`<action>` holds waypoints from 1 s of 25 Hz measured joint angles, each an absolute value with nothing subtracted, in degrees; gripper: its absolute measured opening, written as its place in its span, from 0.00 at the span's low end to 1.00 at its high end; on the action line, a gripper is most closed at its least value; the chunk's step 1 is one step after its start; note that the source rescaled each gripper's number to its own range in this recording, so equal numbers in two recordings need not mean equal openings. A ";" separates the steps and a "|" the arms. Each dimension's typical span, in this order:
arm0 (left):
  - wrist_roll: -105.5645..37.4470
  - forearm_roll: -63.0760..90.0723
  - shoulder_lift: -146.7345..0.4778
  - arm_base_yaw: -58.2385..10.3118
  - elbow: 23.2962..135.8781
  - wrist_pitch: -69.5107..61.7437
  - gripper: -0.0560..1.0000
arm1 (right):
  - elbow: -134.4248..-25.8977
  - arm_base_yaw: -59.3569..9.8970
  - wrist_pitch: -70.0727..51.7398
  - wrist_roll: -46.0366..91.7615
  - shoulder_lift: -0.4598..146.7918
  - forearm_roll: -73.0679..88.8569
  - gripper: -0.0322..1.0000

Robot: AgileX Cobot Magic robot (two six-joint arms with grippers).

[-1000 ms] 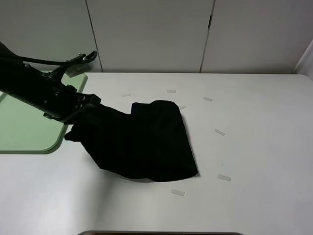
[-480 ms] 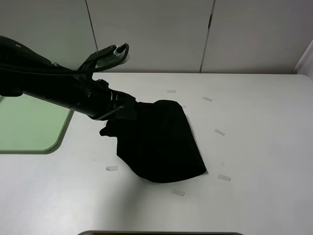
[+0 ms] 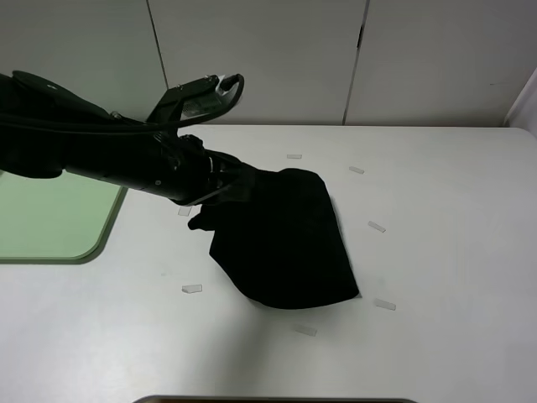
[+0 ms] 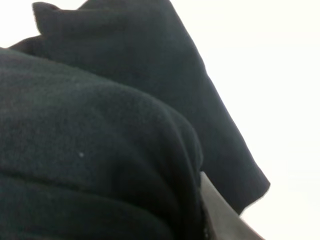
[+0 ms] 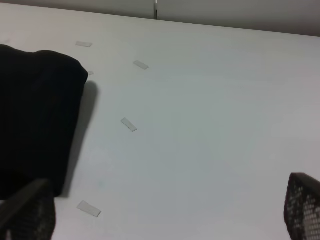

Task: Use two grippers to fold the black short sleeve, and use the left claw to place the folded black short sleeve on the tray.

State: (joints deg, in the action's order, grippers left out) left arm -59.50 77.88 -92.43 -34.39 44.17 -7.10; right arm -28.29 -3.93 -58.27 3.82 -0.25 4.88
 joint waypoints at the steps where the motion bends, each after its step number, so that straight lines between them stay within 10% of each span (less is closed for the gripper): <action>1: -59.50 77.88 -92.43 -35.03 44.17 -7.10 0.15 | -28.29 -3.93 -58.27 3.82 -0.25 4.88 1.00; 25: -58.23 95.78 -109.90 -37.38 54.91 -8.59 0.15 | -28.29 -3.93 -58.27 3.82 -0.25 4.88 1.00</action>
State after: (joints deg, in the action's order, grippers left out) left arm -58.23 95.78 -109.90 -37.38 54.91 -8.59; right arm -28.29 -3.93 -58.27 3.82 -0.25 4.88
